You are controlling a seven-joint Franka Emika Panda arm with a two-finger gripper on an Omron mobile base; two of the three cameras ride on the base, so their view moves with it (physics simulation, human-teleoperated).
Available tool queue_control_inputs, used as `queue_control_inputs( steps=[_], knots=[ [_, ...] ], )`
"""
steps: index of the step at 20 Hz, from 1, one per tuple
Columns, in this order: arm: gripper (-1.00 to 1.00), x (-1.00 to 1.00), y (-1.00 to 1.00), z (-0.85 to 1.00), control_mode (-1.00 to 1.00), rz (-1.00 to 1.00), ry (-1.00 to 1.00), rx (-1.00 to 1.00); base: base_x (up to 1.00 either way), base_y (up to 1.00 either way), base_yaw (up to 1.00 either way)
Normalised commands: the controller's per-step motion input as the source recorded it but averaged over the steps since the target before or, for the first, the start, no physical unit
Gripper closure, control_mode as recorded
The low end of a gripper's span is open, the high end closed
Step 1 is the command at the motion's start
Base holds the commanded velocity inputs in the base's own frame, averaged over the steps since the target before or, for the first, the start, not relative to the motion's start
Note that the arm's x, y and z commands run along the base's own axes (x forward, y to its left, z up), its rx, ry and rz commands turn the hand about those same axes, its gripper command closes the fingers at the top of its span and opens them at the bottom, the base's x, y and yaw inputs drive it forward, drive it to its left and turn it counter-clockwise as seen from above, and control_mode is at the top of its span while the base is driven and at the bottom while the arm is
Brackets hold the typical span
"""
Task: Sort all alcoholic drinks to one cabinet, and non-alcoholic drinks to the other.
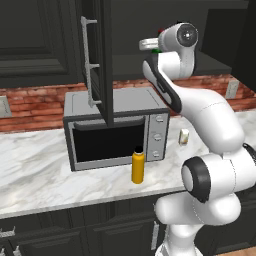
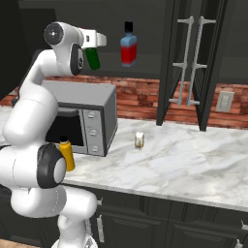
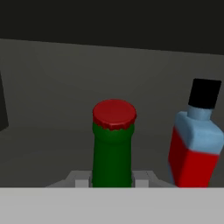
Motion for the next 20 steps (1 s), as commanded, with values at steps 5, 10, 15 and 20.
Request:
queue_control_inputs(
  steps=[5, 10, 15, 20],
  knots=[
    [1.00, 0.12, 0.01, 0.00, -1.00, 0.00, 0.00, -0.04, 0.00, 0.00, 0.00],
    [1.00, 0.17, 0.00, -0.03, -1.00, 0.00, -0.01, -0.03, 0.00, 0.00, 0.00],
    [1.00, 0.23, 0.00, -0.07, -1.00, 0.00, 0.00, -0.02, 0.00, 0.00, 0.00],
    [1.00, 0.22, 0.00, -0.11, -1.00, 0.00, 0.00, -0.01, 0.00, 0.00, 0.00]
  ],
)
